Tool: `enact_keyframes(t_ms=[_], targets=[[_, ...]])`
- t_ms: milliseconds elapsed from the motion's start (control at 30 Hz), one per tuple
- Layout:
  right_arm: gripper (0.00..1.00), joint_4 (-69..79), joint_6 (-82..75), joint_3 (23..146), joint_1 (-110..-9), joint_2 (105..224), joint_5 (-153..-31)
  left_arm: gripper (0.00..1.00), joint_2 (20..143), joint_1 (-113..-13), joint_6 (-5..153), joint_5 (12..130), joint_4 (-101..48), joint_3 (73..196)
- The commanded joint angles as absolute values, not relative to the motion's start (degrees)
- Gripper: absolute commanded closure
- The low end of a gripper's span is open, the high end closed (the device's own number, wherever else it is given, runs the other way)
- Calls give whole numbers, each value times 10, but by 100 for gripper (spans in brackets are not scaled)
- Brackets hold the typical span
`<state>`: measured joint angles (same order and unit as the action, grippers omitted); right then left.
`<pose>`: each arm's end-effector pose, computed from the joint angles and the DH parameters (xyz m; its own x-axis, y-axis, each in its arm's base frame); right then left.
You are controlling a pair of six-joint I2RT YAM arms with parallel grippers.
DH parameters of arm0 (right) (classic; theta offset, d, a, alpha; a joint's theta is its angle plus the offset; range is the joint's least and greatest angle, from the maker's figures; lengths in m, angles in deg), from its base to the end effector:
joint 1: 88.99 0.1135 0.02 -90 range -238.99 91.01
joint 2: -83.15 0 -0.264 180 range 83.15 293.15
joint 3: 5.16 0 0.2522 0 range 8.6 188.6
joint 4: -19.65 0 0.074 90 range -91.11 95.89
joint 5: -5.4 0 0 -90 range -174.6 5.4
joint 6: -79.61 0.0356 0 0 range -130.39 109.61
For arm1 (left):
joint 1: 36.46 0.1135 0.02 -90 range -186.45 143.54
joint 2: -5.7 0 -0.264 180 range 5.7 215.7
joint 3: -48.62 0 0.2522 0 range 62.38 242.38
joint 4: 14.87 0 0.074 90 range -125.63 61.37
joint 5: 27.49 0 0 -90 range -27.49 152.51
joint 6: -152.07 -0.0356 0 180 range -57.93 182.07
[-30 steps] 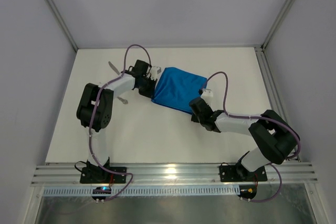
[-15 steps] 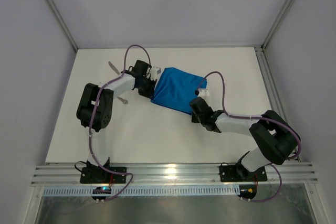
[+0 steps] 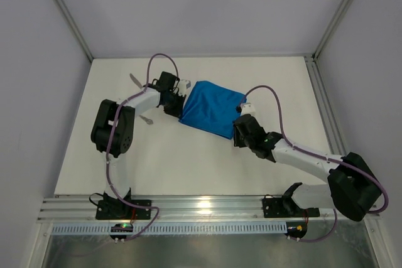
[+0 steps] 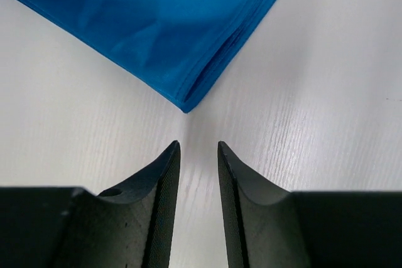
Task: Fold the napkin into a case and place the utensils inside
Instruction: Smooth out the lower triangle-folded napkin at the center of the board, then move the lower triangle-folded napkin to the center of the board.
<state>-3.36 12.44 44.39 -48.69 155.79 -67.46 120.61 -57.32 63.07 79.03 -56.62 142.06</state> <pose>0.1960 0.1525 0.1887 -0.6858 -0.0955 -0.7215 -0.2128 0.9743 0.0733 0.3838 -0.1571 0.1641 -0.8421 0.3030 -0.4461 0.4465 0.8557 -0.2617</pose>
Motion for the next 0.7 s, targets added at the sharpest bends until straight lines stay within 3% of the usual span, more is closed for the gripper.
enact_keyframes(t_ms=[0, 467, 667], targets=[[67, -29, 135, 485, -497, 1550, -682, 100, 1196, -570, 625, 796, -567, 1429], [96, 32, 213, 562, -529, 1753, -724, 100, 1199, -570, 624, 796, -574, 1426], [96, 52, 266, 492, -529, 1748, -735, 100, 1181, -570, 622, 805, -585, 1404]])
